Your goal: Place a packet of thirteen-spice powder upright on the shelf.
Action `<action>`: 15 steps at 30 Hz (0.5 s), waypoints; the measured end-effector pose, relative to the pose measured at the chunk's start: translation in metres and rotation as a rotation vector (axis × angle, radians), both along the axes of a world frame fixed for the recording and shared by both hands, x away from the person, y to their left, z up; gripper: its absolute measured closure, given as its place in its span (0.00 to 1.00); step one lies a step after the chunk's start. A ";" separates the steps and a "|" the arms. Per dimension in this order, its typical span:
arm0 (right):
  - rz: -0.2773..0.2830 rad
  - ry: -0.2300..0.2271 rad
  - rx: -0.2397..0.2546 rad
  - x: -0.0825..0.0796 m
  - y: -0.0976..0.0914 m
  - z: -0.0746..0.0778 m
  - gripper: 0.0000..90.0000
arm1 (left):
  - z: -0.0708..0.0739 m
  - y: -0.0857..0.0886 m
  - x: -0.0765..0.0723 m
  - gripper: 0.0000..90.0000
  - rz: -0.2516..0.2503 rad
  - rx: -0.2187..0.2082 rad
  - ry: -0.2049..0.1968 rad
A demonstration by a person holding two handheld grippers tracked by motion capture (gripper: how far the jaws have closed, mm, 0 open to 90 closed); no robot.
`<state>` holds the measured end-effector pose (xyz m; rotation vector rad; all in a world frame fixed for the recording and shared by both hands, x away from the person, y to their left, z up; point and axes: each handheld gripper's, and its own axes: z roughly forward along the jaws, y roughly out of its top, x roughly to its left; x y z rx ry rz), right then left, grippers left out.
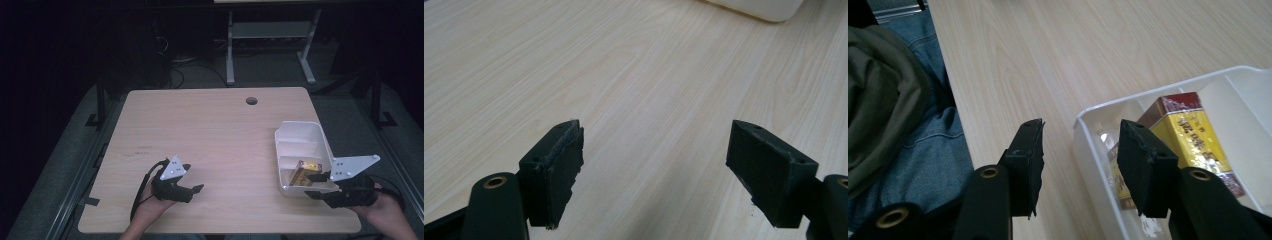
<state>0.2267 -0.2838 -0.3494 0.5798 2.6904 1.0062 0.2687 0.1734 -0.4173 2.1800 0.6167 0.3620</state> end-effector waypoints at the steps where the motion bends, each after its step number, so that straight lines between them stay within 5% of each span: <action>1: 0.000 0.004 0.003 -0.001 0.000 -0.001 0.58 | 0.000 0.000 0.000 0.25 0.000 0.001 0.000; 15: 0.033 0.005 0.021 -0.011 0.011 -0.011 0.57 | 0.000 0.001 0.000 0.25 0.002 0.001 -0.001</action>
